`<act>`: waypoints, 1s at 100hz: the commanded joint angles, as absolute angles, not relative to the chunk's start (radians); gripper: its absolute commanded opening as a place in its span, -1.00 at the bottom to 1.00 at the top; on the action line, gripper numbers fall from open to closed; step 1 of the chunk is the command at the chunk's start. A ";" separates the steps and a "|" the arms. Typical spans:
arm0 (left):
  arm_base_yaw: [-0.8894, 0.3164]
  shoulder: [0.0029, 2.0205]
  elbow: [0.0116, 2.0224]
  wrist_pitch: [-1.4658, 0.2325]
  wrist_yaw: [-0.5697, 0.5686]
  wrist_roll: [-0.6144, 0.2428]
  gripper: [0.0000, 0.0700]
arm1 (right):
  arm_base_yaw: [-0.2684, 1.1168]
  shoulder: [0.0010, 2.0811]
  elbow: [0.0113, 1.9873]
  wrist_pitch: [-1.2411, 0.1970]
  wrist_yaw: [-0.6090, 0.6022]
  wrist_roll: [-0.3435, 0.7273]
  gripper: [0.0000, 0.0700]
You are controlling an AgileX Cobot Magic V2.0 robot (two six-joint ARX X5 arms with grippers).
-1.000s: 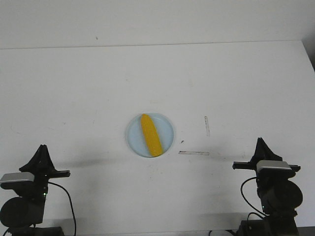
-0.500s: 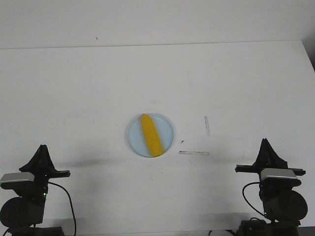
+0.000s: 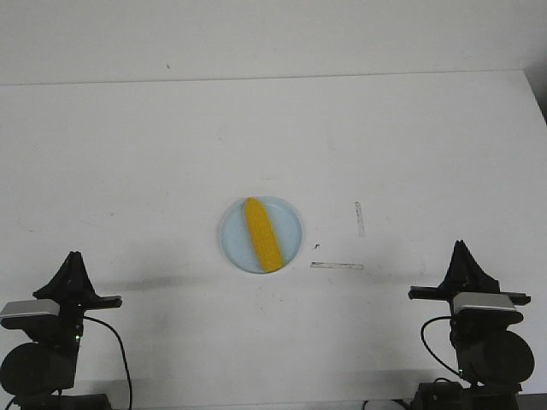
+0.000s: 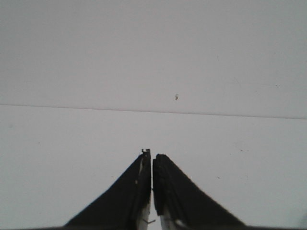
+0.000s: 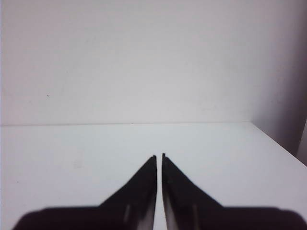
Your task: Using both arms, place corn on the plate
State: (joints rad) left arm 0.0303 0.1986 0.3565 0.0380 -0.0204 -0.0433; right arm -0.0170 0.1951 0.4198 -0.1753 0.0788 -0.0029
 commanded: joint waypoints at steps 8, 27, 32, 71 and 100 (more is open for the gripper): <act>0.015 0.175 0.349 0.049 -0.028 -0.037 -1.00 | -0.018 0.192 0.422 -0.164 0.079 0.002 -0.96; -0.039 0.145 0.233 0.159 -0.028 -0.037 -1.00 | -0.018 0.191 0.422 -0.164 0.079 0.002 -0.96; -0.049 0.139 0.194 0.196 -0.028 -0.037 -1.00 | -0.018 0.191 0.422 -0.164 0.079 0.002 -0.96; -0.053 0.020 0.062 0.204 -0.027 -0.037 -1.00 | -0.018 0.191 0.422 -0.164 0.079 0.002 -0.96; -0.054 0.003 0.013 0.174 -0.027 -0.037 -1.00 | -0.018 0.191 0.422 -0.164 0.079 0.002 -0.96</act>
